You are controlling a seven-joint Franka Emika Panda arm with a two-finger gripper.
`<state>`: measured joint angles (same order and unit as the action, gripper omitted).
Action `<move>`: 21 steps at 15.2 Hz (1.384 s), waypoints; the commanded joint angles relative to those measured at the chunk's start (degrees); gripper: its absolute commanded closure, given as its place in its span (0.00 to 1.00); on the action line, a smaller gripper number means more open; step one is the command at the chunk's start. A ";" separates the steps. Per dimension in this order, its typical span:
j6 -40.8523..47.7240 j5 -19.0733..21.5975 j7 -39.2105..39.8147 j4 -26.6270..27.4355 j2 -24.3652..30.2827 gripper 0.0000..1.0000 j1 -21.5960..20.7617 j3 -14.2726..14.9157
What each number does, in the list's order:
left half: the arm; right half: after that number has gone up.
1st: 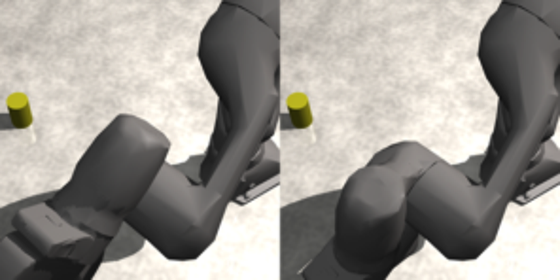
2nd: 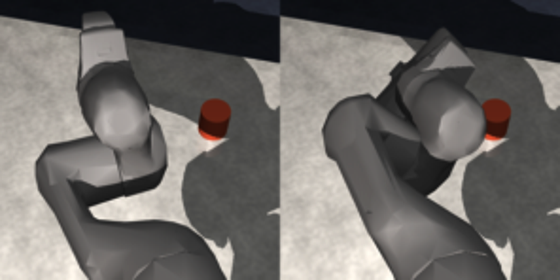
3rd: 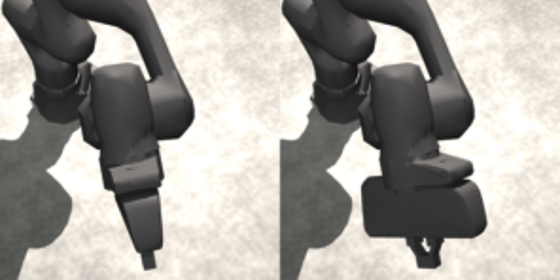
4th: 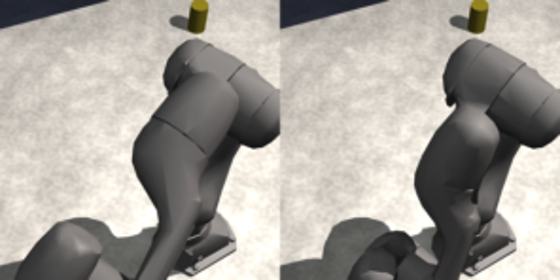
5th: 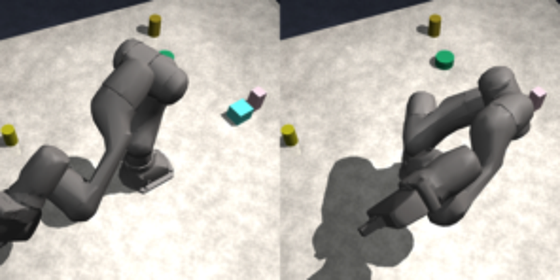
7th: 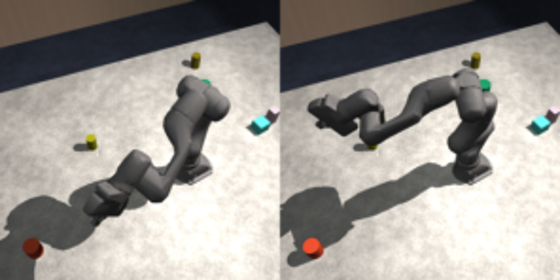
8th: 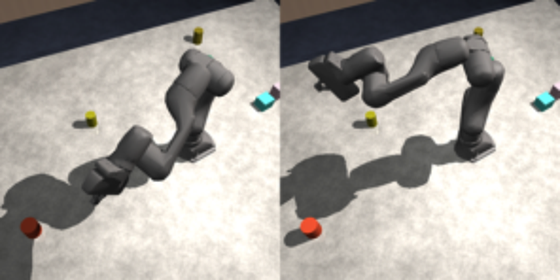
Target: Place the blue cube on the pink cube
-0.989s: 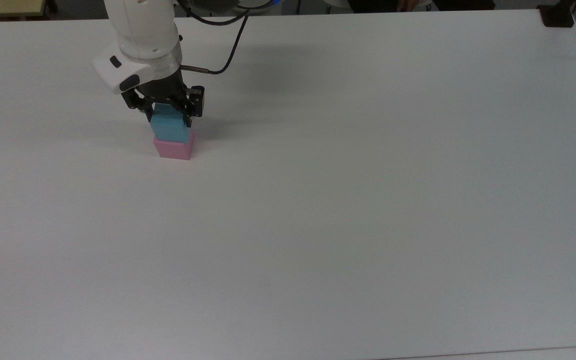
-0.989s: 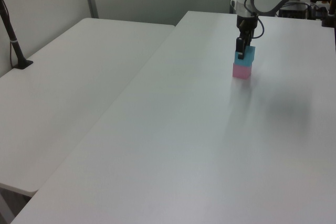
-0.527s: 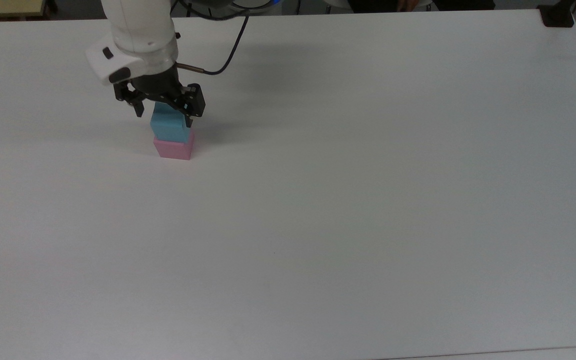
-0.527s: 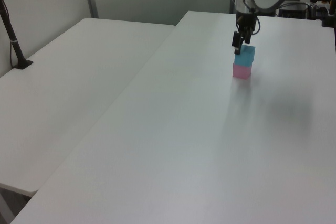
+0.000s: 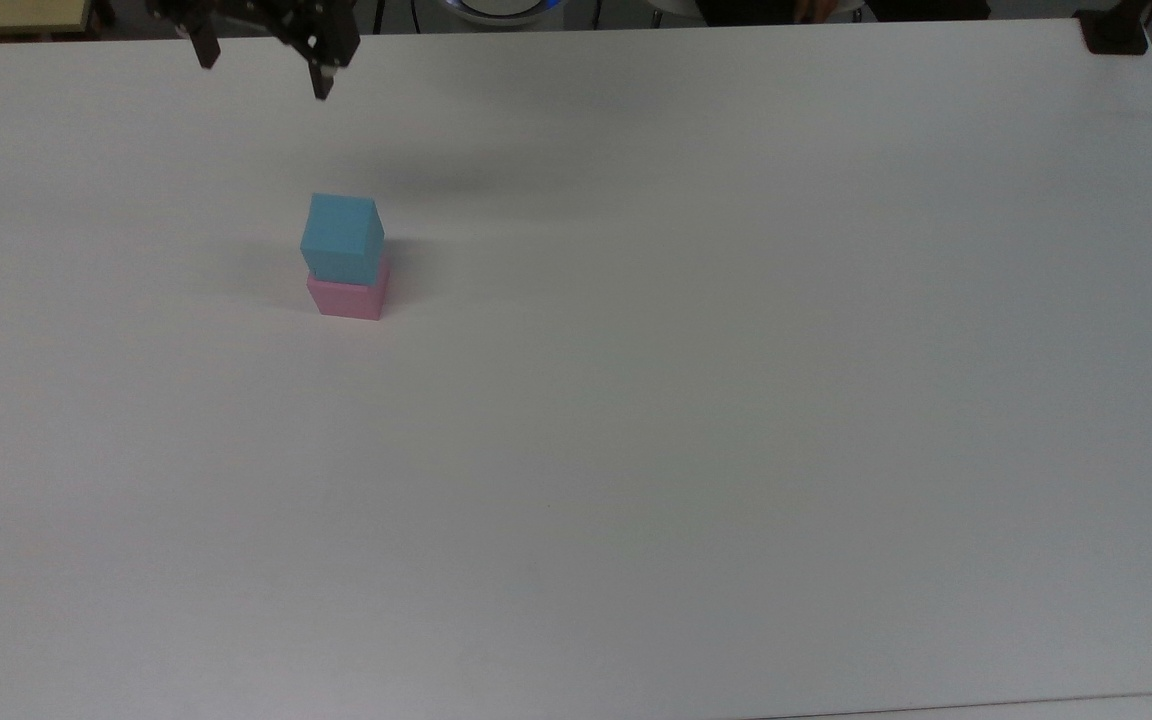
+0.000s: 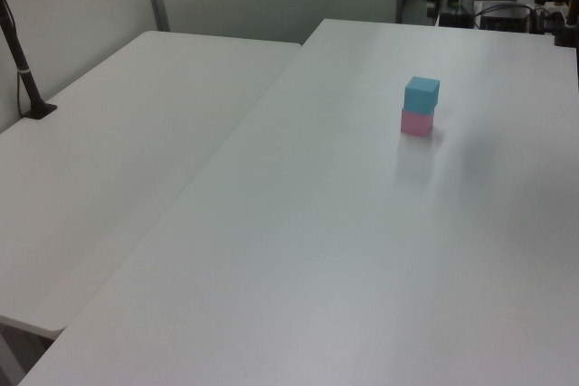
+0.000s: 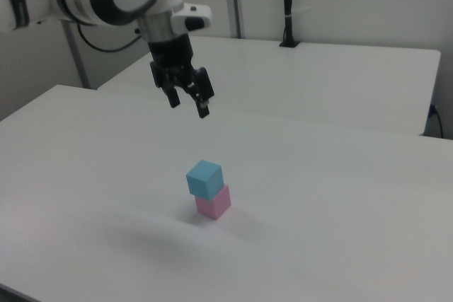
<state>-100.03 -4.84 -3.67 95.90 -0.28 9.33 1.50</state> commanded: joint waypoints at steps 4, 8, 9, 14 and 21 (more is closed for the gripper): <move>8.01 -0.52 -0.47 -0.81 6.95 0.00 -7.91 1.14; 6.79 0.70 10.05 -0.20 6.61 0.00 -10.73 1.84; 6.00 0.88 11.91 -0.02 6.26 0.00 -10.73 1.84; 3.88 0.97 10.80 0.34 5.99 0.00 -10.91 1.58; 3.79 1.06 8.52 -0.10 5.29 0.00 -10.91 1.58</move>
<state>-94.98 -4.65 6.45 95.09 4.73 -0.36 2.01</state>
